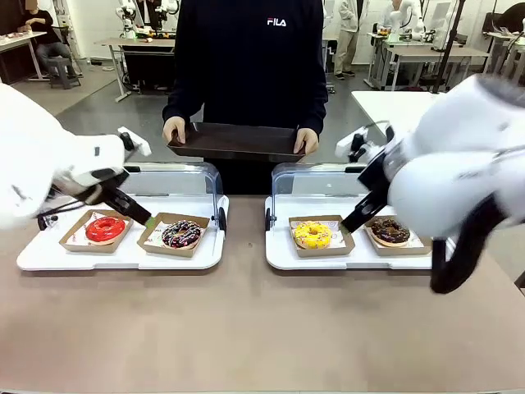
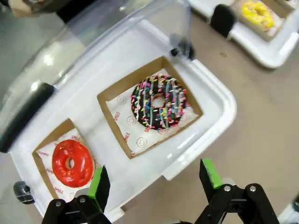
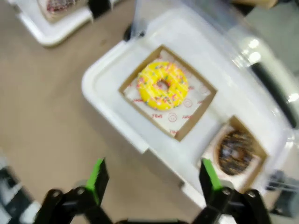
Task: Provide the desired donut to the person.
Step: Pick up and lift the Paper togo box containing the Donut pointed at by the person.
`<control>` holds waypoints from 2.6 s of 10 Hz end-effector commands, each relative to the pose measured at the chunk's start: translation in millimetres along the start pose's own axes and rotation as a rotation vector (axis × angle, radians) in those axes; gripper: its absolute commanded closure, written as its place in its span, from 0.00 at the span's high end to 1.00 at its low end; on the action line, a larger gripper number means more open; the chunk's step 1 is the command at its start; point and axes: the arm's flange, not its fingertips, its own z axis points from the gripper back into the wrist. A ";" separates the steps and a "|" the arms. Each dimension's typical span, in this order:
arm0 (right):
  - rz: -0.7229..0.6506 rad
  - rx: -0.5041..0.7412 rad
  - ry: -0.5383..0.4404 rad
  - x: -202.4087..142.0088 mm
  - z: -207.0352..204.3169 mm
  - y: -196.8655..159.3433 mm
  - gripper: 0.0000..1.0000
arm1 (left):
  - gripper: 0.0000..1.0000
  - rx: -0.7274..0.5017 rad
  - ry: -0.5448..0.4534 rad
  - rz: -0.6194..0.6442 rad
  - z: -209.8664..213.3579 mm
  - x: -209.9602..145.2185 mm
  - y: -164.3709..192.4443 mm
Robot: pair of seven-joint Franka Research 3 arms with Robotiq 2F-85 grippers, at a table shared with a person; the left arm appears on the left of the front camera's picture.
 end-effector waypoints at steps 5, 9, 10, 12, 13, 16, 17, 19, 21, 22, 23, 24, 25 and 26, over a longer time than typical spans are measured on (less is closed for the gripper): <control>0.164 0.223 -0.154 -74.8 109.5 -75.5 1.00 | 1.00 -0.155 -0.113 -0.147 88.8 -97.1 58.2; 0.196 0.229 -0.307 -114.6 125.0 -95.6 1.00 | 1.00 -0.153 -0.159 -0.092 112.7 -126.9 87.5; 0.188 0.229 -0.347 -119.6 127.0 -99.6 1.00 | 1.00 -0.151 -0.185 -0.099 117.7 -131.8 92.3; 0.202 0.226 -0.399 -124.2 127.0 -102.4 1.00 | 1.00 -0.149 -0.239 -0.117 125.7 -134.9 94.5; 0.214 0.230 -0.421 -125.2 127.0 -102.2 1.00 | 1.00 -0.139 -0.236 -0.116 125.4 -133.5 95.2; 0.229 0.220 -0.463 -128.3 129.7 -101.5 1.00 | 1.00 -0.123 -0.272 -0.114 129.8 -134.1 98.0; 0.234 0.218 -0.470 -128.5 129.7 -101.4 1.00 | 1.00 -0.122 -0.284 -0.122 131.5 -134.7 97.2; 0.241 0.218 -0.473 -127.6 129.9 -100.8 1.00 | 1.00 -0.119 -0.288 -0.127 132.2 -135.1 98.9; 0.254 0.215 -0.476 -127.3 129.8 -100.0 1.00 | 1.00 -0.113 -0.295 -0.134 131.4 -135.3 99.6; 0.253 0.202 -0.442 -125.7 127.8 -97.7 1.00 | 1.00 -0.101 -0.306 -0.113 131.3 -134.1 100.1; 0.242 0.174 -0.365 -122.8 126.1 -91.6 1.00 | 1.00 -0.104 -0.287 -0.135 130.2 -134.2 97.5; 0.239 0.207 -0.452 -118.4 140.0 -113.1 1.00 | 1.00 -0.113 -0.261 -0.113 150.9 -97.4 134.9; 0.239 0.207 -0.452 -118.4 140.0 -113.1 1.00 | 1.00 -0.113 -0.261 -0.113 150.9 -97.4 134.9; 0.239 0.207 -0.452 -118.4 140.0 -113.1 1.00 | 1.00 -0.113 -0.261 -0.113 150.9 -97.4 134.9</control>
